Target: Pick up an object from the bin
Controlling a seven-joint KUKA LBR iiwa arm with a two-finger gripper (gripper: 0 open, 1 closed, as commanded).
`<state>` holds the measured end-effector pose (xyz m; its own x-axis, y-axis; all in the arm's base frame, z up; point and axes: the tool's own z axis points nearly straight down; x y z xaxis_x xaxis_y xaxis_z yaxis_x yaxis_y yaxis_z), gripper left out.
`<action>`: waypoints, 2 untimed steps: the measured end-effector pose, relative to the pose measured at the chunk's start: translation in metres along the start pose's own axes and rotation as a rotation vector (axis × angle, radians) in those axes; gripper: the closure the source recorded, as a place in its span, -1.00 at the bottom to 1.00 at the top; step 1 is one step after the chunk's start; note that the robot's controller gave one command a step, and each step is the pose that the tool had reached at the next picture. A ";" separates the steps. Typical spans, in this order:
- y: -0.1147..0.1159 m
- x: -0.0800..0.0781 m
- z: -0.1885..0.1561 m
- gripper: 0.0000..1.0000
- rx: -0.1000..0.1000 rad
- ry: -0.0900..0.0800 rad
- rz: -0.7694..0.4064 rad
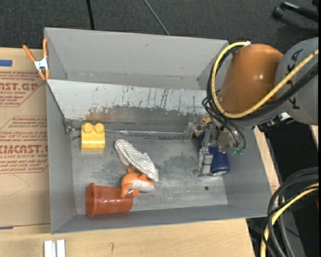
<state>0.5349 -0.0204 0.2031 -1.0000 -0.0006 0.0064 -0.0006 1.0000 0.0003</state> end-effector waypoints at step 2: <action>0.014 0.005 0.028 -1.00 0.002 -0.015 -0.042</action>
Offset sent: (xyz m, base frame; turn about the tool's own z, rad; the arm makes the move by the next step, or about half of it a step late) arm -0.0157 0.0299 -0.0640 -0.0870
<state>0.5296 -0.0066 0.1754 -0.9991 -0.0423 -0.0089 -0.0423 0.9991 -0.0018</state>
